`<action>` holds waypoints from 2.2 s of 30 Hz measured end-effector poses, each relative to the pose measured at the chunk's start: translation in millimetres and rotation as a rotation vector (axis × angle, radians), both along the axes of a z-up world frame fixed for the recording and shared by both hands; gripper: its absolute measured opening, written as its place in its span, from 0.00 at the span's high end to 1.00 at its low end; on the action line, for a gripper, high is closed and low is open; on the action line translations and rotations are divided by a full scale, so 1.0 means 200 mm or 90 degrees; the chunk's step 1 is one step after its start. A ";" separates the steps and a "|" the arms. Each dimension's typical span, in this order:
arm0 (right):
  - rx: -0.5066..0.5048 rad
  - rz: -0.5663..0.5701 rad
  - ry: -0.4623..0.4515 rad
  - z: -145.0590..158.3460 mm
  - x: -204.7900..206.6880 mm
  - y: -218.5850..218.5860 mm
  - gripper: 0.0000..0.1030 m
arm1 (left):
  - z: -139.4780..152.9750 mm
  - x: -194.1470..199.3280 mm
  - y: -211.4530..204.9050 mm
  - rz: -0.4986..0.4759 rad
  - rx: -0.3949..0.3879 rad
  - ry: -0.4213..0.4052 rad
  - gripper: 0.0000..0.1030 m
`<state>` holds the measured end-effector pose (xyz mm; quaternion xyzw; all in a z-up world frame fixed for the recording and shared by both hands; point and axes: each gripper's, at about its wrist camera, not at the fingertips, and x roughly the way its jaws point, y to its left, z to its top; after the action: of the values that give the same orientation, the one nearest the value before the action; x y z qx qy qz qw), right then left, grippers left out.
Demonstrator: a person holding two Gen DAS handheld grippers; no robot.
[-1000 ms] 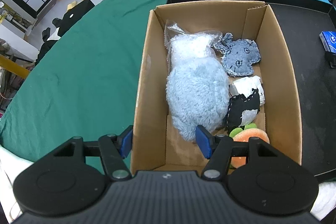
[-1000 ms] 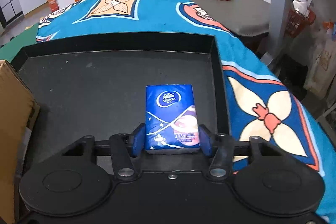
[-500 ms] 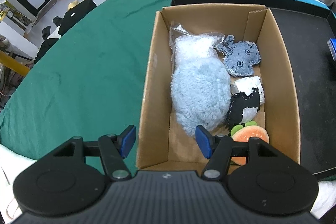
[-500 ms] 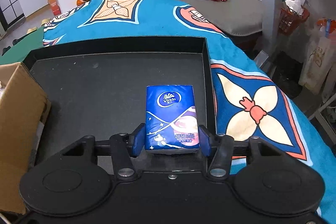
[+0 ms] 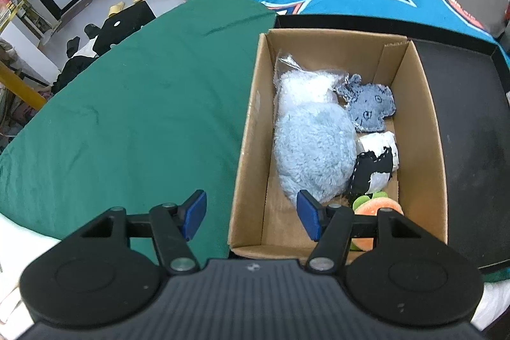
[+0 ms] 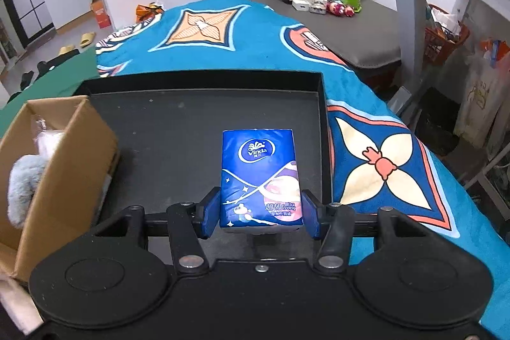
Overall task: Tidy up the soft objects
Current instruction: 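Lift the blue tissue pack and carry it toward the box, then lower the tissue pack into the box and open the right tool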
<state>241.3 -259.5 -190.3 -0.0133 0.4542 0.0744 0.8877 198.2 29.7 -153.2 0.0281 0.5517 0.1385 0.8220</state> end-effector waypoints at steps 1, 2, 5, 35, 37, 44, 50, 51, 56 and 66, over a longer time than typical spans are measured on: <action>0.002 0.002 -0.002 0.01 -0.01 0.01 0.51 | 0.00 -0.01 0.01 0.002 -0.003 -0.004 0.41; 0.003 0.004 -0.004 0.03 -0.01 0.01 0.51 | 0.01 -0.01 0.01 0.002 -0.006 -0.007 0.41; 0.007 0.010 -0.012 0.08 -0.03 0.03 0.51 | 0.01 -0.03 0.04 0.005 -0.016 -0.015 0.41; 0.056 0.124 -0.040 0.39 -0.18 0.50 0.50 | -0.10 -0.12 0.27 0.008 -0.173 -0.044 0.72; 0.048 0.133 -0.040 0.39 -0.19 0.55 0.50 | -0.10 -0.12 0.27 0.008 -0.181 -0.047 0.77; 0.045 0.156 -0.027 0.39 -0.24 0.69 0.50 | -0.12 -0.13 0.32 0.015 -0.213 -0.061 0.89; 0.043 0.178 -0.021 0.40 -0.28 0.80 0.50 | -0.12 -0.14 0.35 0.016 -0.233 -0.069 0.89; 0.045 0.182 -0.018 0.40 -0.28 0.82 0.50 | -0.13 -0.14 0.35 0.017 -0.238 -0.070 0.89; 0.049 0.200 -0.007 0.40 -0.30 0.91 0.50 | -0.13 -0.15 0.37 0.020 -0.254 -0.075 0.89; 0.092 0.208 0.037 0.37 -0.31 1.03 0.50 | -0.14 -0.16 0.40 0.021 -0.276 -0.080 0.88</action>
<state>179.4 -54.2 -116.2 -0.0209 0.4651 0.2504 0.8489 166.6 110.0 -181.3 -0.1672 0.5165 0.0316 0.8392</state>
